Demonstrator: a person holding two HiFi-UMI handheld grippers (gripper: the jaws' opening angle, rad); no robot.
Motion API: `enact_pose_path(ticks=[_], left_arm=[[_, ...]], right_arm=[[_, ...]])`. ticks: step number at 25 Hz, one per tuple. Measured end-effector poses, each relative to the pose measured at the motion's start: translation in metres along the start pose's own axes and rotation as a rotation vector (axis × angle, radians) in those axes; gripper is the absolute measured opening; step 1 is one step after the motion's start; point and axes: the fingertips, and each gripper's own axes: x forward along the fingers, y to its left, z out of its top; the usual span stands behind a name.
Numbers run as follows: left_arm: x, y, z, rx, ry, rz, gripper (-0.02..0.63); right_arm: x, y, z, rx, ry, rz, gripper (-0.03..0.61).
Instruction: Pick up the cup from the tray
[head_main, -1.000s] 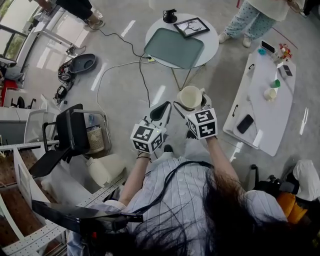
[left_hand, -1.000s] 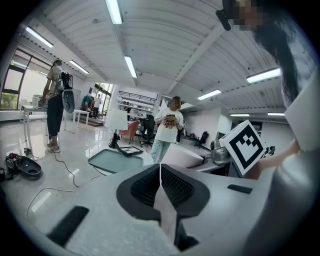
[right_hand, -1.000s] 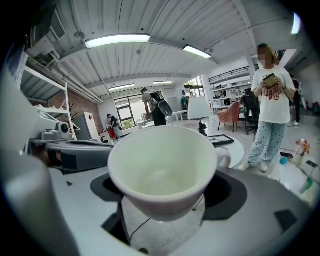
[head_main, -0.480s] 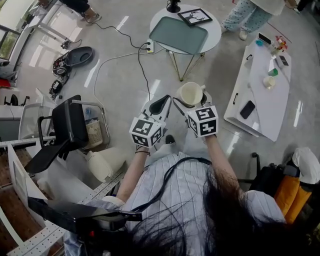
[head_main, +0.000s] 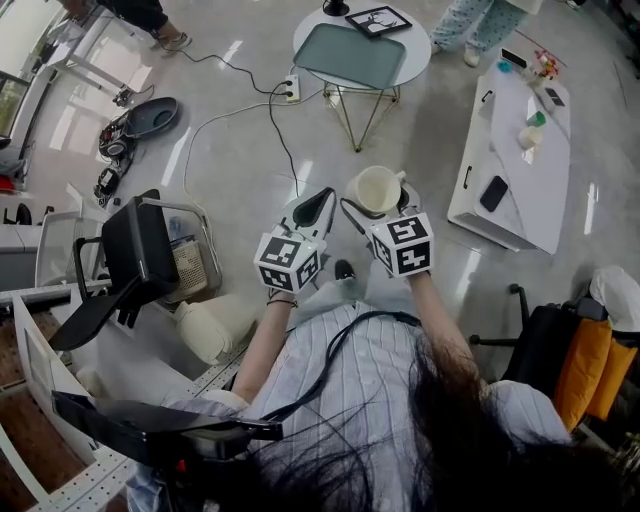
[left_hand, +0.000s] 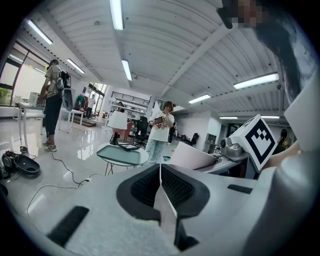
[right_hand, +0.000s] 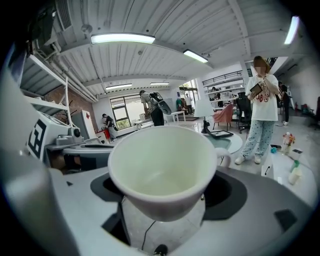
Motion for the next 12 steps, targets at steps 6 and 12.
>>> enact_pose_path(ticks=[6, 12], left_arm=[[-0.012, -0.010, -0.006, 0.002, -0.009, -0.014, 0.014], [-0.018, -0.014, -0.005, 0.004, -0.019, -0.017, 0.014]], right_arm=[[-0.015, 0.014, -0.014, -0.008, 0.008, -0.004, 0.411], [-0.021, 0.024, -0.017, -0.020, 0.009, 0.004, 0.411]])
